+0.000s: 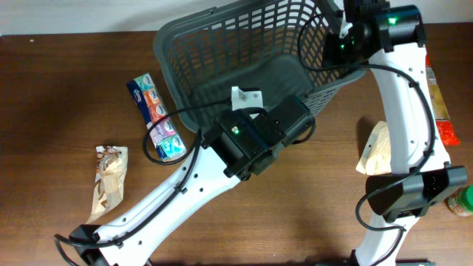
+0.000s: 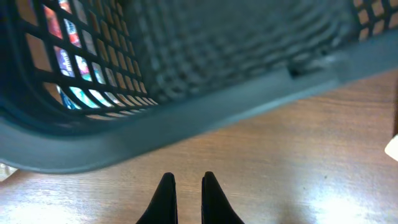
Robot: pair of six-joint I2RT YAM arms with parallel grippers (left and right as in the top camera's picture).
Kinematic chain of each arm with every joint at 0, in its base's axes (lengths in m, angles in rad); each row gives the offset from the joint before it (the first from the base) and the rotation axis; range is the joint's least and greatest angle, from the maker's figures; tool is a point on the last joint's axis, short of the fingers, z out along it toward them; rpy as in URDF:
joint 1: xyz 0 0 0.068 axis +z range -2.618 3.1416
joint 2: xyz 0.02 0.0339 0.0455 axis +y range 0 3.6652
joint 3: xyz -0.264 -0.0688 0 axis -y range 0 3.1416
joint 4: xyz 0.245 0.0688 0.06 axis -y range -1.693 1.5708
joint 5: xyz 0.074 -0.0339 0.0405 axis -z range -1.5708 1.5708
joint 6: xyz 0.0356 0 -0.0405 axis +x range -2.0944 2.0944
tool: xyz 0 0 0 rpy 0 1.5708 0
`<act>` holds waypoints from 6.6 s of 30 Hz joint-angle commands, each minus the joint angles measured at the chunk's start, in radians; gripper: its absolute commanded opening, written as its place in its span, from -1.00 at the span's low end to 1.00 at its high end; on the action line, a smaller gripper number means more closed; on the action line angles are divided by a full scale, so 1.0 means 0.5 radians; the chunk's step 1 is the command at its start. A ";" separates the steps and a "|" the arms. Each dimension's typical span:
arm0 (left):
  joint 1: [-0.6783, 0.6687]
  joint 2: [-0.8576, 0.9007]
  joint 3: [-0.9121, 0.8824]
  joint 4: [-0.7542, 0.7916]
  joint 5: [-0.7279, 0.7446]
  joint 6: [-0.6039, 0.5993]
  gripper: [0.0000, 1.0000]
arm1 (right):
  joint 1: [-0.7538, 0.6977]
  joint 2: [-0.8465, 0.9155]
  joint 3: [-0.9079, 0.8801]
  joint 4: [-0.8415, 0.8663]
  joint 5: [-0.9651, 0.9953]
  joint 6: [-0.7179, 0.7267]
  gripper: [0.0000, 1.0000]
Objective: Pack container
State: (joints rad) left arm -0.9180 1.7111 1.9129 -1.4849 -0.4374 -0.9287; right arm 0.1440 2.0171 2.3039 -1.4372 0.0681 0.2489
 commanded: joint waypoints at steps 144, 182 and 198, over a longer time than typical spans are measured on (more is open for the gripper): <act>0.634 -1.244 -0.001 -0.405 -0.251 0.665 0.99 | -1.911 -0.716 -0.806 -0.523 0.154 0.684 0.98; 0.634 -1.235 -0.001 -0.404 -0.268 0.686 0.99 | -2.255 -0.835 -1.592 0.240 0.106 0.462 0.98; 0.634 -1.235 -0.001 -0.404 -0.268 0.686 0.99 | -2.253 -0.777 -1.820 0.597 0.150 0.520 0.98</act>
State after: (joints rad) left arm -0.6052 1.0893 1.9129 -1.6867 -0.5720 -0.6014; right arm -0.9821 1.6157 1.4349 -1.1530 0.1165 0.4969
